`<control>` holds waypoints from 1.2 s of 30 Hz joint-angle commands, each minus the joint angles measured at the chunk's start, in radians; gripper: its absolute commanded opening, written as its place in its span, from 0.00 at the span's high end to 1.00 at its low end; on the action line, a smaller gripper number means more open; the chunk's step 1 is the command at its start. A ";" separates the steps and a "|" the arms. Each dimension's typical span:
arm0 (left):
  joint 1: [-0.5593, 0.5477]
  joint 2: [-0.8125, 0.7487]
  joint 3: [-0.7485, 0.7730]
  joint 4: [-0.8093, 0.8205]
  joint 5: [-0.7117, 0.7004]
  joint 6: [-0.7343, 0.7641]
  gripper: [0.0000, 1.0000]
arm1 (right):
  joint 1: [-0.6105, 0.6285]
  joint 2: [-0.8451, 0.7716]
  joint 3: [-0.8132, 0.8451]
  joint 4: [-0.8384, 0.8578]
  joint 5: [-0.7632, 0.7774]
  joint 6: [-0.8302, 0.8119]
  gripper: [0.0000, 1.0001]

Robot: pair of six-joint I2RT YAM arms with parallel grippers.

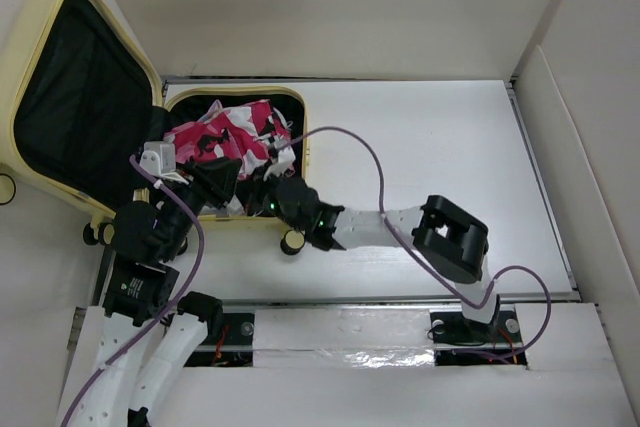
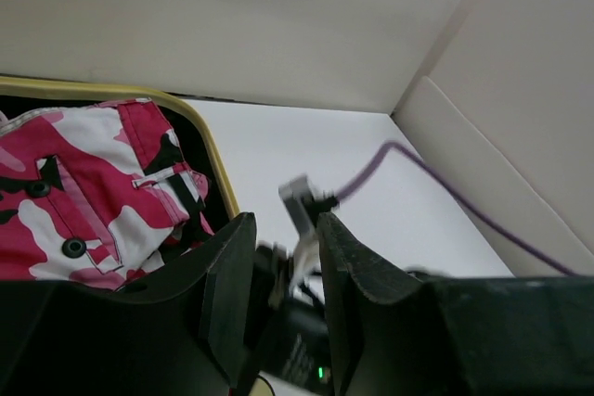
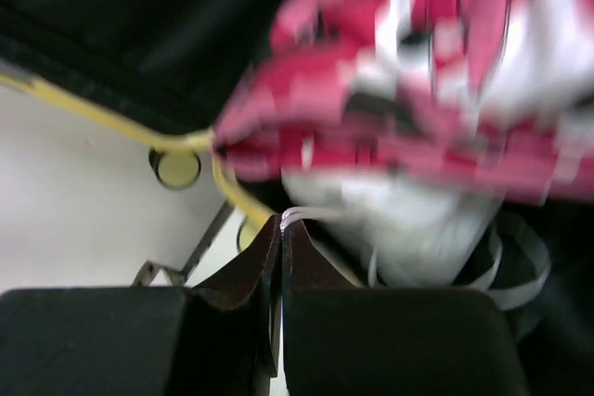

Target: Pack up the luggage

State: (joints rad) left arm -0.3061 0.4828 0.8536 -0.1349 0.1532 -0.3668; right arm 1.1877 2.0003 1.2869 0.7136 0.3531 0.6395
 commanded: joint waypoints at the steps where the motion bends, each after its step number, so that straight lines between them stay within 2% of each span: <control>1: -0.004 0.002 0.027 0.037 -0.026 0.003 0.70 | -0.115 -0.005 0.185 -0.177 -0.139 -0.156 1.00; 5: -0.004 -0.004 0.007 0.050 -0.038 -0.004 0.69 | -0.186 0.066 0.317 -0.331 -0.192 -0.277 1.00; 7: -0.004 -0.003 0.009 0.044 -0.056 -0.001 0.69 | -0.224 0.074 0.325 -0.370 -0.227 -0.293 0.99; 8: -0.004 0.000 0.010 0.037 -0.063 0.000 0.69 | -0.233 0.072 0.318 -0.373 -0.238 -0.294 0.89; 14: -0.004 0.033 -0.001 0.034 -0.043 -0.003 0.68 | -0.264 0.006 0.174 -0.376 -0.275 -0.305 0.74; 19: -0.004 0.040 -0.018 0.024 -0.027 -0.008 0.68 | -0.264 -0.075 0.037 -0.364 -0.283 -0.302 0.67; 23: -0.004 0.039 -0.019 -0.023 -0.032 -0.004 0.66 | -0.264 -0.156 -0.027 -0.405 -0.281 -0.307 0.41; 25: -0.004 0.033 -0.025 -0.025 -0.038 -0.007 0.62 | -0.264 -0.193 -0.040 -0.442 -0.269 -0.320 0.37; 30: -0.004 0.050 -0.008 -0.068 -0.121 -0.056 0.61 | -0.264 -0.346 -0.076 -0.467 -0.292 -0.347 0.35; 32: -0.004 0.059 0.011 -0.087 -0.222 -0.075 0.61 | -0.264 -0.400 -0.093 -0.477 -0.301 -0.366 0.36; 34: -0.004 0.083 0.036 -0.118 -0.341 -0.096 0.61 | -0.264 -0.487 -0.139 -0.489 -0.312 -0.385 0.67; 35: -0.004 0.092 0.059 -0.140 -0.393 -0.103 0.61 | -0.264 -0.520 -0.156 -0.497 -0.318 -0.391 0.79; 36: -0.004 0.103 0.067 -0.146 -0.443 -0.112 0.57 | -0.264 -0.553 -0.178 -0.508 -0.322 -0.396 0.95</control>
State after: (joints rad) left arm -0.3065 0.5541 0.8539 -0.2668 -0.1123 -0.4381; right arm 0.9226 1.5352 1.1454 0.2237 0.0586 0.2832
